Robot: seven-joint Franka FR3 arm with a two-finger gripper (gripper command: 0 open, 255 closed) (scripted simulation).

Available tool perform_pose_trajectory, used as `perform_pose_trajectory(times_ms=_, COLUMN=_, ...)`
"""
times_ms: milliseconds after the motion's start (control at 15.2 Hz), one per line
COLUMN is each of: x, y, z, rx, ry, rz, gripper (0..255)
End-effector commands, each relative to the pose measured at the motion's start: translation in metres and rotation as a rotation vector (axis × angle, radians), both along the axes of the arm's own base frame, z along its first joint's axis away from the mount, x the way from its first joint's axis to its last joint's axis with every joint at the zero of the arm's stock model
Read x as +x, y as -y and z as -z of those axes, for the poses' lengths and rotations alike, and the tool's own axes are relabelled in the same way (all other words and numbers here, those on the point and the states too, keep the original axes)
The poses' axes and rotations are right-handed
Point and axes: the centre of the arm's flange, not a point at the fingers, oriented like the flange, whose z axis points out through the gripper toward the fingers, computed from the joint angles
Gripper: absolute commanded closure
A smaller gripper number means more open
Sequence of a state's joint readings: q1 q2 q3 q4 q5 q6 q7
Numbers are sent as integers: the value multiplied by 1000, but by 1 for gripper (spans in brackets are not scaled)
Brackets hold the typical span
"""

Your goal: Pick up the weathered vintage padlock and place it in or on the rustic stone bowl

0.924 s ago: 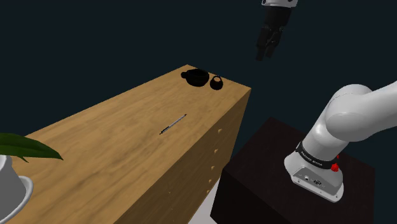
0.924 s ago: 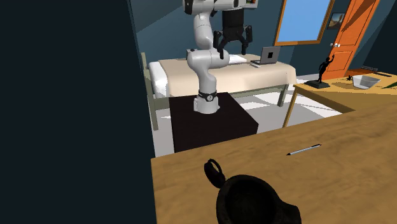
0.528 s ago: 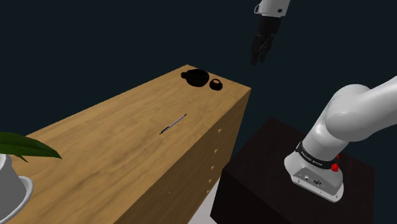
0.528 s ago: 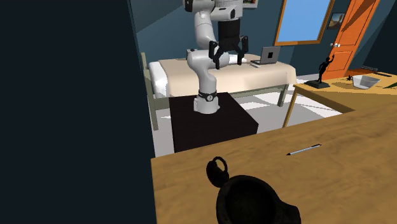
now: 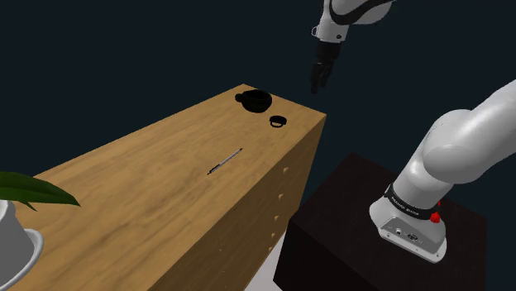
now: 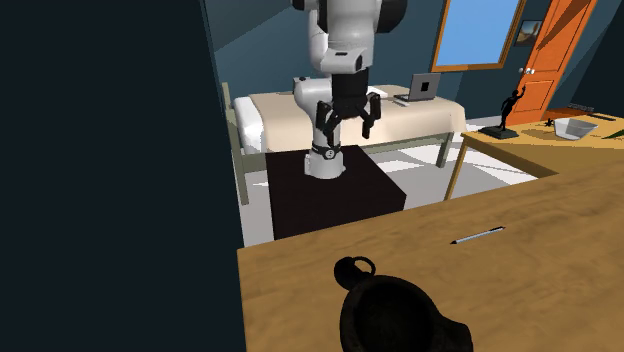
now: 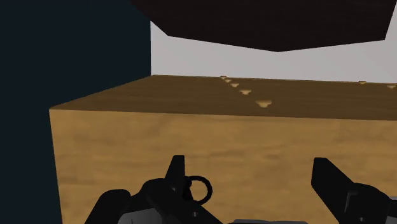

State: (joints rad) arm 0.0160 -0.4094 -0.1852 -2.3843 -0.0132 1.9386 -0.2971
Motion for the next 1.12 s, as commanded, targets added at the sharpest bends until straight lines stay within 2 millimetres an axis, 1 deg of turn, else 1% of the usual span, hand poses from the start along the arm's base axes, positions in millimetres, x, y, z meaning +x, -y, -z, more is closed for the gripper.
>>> perform_pose_trajectory(times_ms=0, x=15, y=11, z=15, rx=-11, ry=5, rz=-24, gripper=0)
perform_pose_trajectory(times_ms=528, x=86, y=50, z=76, rx=-51, ry=22, rz=-112, gripper=0)
perform_pose_trajectory(times_ms=1056, x=161, y=85, z=133, rx=-91, ry=38, rz=-200, gripper=0)
